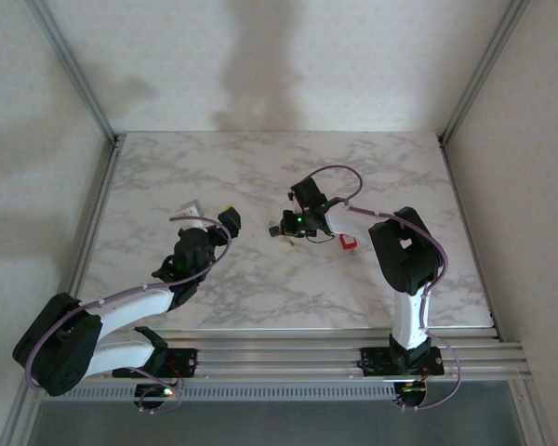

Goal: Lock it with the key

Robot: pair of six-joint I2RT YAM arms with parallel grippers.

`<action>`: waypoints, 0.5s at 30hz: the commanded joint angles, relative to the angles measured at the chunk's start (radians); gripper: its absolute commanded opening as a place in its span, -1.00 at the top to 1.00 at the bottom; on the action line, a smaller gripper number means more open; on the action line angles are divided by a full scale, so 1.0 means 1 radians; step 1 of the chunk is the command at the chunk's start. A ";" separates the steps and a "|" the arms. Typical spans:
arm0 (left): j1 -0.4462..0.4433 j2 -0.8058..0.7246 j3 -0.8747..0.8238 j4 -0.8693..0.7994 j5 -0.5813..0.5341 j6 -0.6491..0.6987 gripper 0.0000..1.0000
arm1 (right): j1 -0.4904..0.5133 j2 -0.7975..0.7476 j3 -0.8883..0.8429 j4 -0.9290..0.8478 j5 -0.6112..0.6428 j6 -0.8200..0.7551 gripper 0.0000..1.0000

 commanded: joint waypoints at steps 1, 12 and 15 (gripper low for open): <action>-0.007 0.012 0.026 -0.012 -0.016 -0.012 -0.99 | -0.010 0.019 0.036 -0.024 -0.004 -0.019 1.00; -0.006 0.016 0.029 -0.014 -0.018 -0.011 -0.99 | -0.016 0.045 0.058 -0.033 -0.014 -0.020 1.00; -0.007 0.016 0.029 -0.015 -0.018 -0.011 -0.99 | -0.015 0.049 0.060 -0.032 -0.016 -0.020 1.00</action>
